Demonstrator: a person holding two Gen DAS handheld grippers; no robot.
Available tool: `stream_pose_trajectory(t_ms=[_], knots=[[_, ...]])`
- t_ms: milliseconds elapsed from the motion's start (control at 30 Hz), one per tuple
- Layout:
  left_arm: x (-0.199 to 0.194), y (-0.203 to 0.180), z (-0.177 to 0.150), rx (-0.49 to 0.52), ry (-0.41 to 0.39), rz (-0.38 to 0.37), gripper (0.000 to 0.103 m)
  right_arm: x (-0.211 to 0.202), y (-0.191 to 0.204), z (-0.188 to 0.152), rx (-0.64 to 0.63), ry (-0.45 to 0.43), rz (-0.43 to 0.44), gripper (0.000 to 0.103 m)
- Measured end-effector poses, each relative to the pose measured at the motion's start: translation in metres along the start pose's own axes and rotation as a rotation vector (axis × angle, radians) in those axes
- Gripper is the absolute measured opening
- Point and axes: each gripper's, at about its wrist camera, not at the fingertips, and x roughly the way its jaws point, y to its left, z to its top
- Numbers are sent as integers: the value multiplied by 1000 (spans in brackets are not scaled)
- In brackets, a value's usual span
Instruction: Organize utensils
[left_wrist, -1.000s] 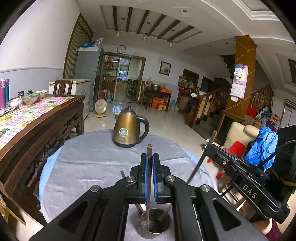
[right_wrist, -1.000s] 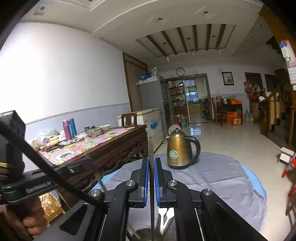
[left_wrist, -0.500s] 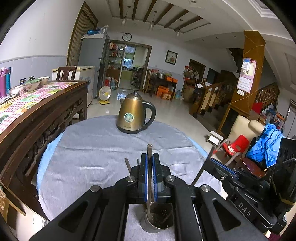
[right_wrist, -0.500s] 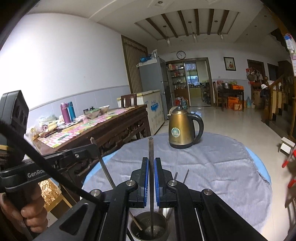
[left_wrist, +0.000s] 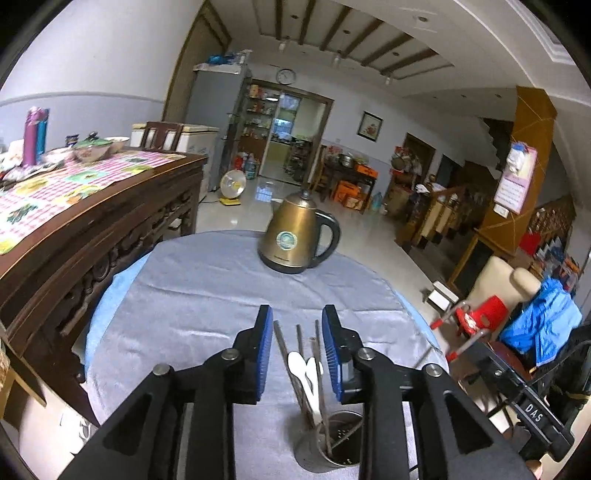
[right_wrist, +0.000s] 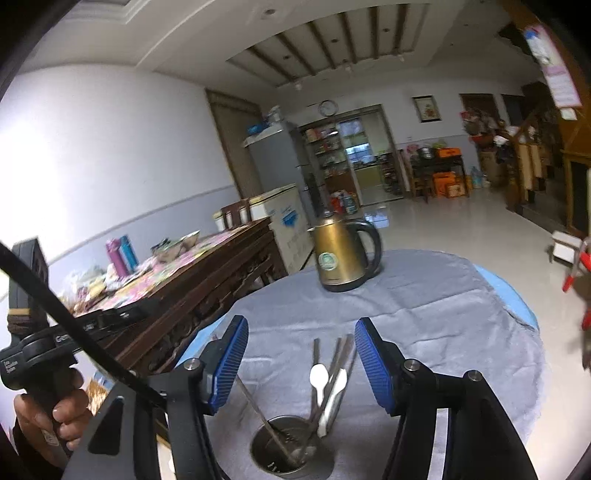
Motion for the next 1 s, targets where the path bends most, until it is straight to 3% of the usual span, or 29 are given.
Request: stream_pose_trajectory(t_ms=[100, 333, 533, 667, 733, 800, 1000], knots=[[4, 10, -1, -23, 5, 23, 36, -1, -18, 0, 63, 6, -3, 62], [19, 32, -7, -60, 39, 74, 37, -16, -43, 7, 144, -50, -31, 62], [44, 55, -22, -86, 112, 135, 37, -5, -74, -4, 254, 0, -65, 62], [71, 64, -35, -81, 190, 158, 37, 12, -92, -17, 293, 80, -79, 60], [86, 68, -44, -82, 232, 161, 37, 26, -98, -22, 297, 139, -70, 49], [99, 72, -51, -84, 266, 163, 37, 43, -105, -32, 308, 198, -57, 44], [146, 73, -69, -87, 377, 130, 37, 101, -121, -61, 310, 369, 18, 44]])
